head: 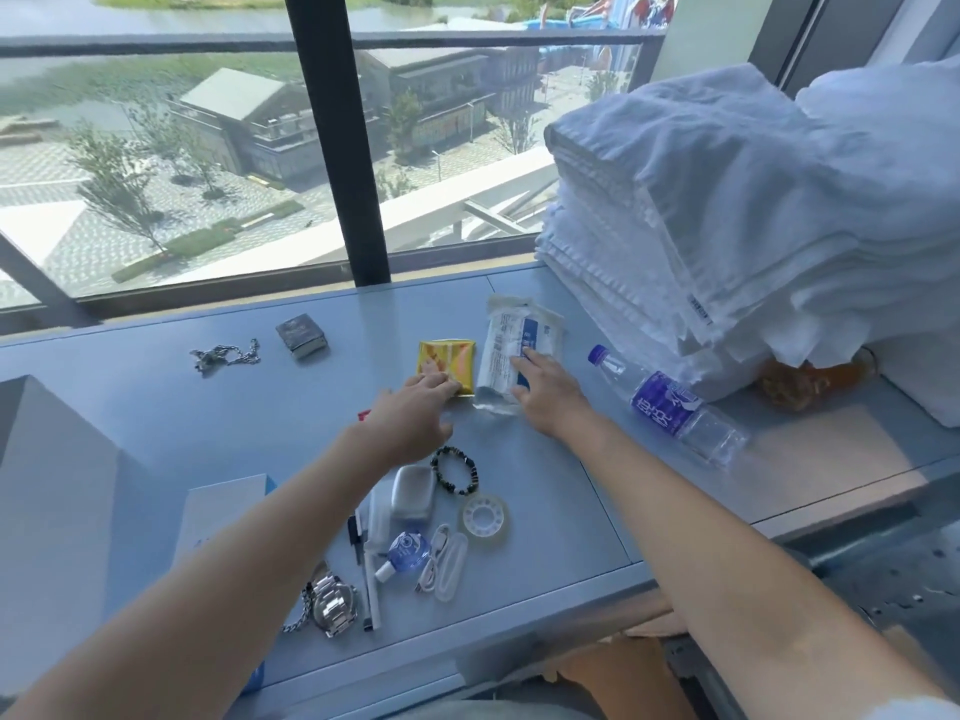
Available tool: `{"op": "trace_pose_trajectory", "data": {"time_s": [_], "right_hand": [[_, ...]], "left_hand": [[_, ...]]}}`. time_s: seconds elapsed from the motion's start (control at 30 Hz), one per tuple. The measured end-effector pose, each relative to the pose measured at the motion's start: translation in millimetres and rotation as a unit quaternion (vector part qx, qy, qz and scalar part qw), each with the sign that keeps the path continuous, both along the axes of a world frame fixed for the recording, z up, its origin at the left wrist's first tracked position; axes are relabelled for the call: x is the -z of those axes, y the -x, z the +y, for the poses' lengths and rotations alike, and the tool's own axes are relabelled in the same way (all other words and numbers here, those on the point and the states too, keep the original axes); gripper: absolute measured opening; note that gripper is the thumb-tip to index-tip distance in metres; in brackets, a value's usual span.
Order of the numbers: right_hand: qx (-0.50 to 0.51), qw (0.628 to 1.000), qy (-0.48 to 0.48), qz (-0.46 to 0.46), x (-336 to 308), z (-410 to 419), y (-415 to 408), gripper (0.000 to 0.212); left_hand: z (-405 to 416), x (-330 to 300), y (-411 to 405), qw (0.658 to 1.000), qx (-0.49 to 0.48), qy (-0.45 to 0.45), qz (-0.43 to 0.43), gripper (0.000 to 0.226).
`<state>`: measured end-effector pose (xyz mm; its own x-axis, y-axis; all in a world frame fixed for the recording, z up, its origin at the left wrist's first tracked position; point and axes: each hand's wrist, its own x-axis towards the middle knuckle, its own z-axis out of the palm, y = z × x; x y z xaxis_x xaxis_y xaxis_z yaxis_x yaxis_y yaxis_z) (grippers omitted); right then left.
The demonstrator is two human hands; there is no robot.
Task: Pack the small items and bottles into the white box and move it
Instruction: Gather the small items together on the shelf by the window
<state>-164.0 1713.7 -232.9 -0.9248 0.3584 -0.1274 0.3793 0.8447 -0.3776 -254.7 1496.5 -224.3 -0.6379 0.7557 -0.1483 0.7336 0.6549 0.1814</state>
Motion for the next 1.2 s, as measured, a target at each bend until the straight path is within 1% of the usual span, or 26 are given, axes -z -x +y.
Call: {"op": "trace_pose_trajectory", "data": {"time_s": [0.1,0.27,0.57,0.7,0.9,1.03,1.2], "right_hand": [[-0.027,0.999,0.023,-0.003,-4.4,-3.0,-22.9,0.057],[-0.055,0.997,0.052,-0.008,-11.9,-14.1,-72.7,0.062],[-0.072,0.997,0.035,-0.007,-7.6,-48.3,-137.7,0.061],[-0.073,0.997,0.03,-0.008,-7.8,-61.0,-152.0,0.061],[-0.078,0.997,0.009,0.001,-4.0,-80.2,-162.5,0.062],[-0.074,0.997,0.0,0.009,-7.4,-83.8,-163.0,0.061],[-0.08,0.996,-0.003,0.038,-19.8,-85.2,-150.4,0.056]], "left_hand": [[-4.1,-3.5,-8.5,1.0,-0.001,0.01,-0.015,0.064],[-11.8,-6.6,-31.2,1.0,0.009,0.01,-0.002,0.063],[-25.8,-8.1,-67.9,1.0,0.002,0.008,0.002,0.059],[-32.2,-10.6,-75.9,1.0,0.008,0.013,0.013,0.057],[-42.7,-15.6,-86.8,1.0,0.002,-0.011,0.011,0.057],[-51.0,-21.1,-89.5,0.999,-0.017,-0.026,0.007,0.056],[-65.5,-30.2,-81.6,0.998,-0.051,-0.043,0.008,0.058]]}}
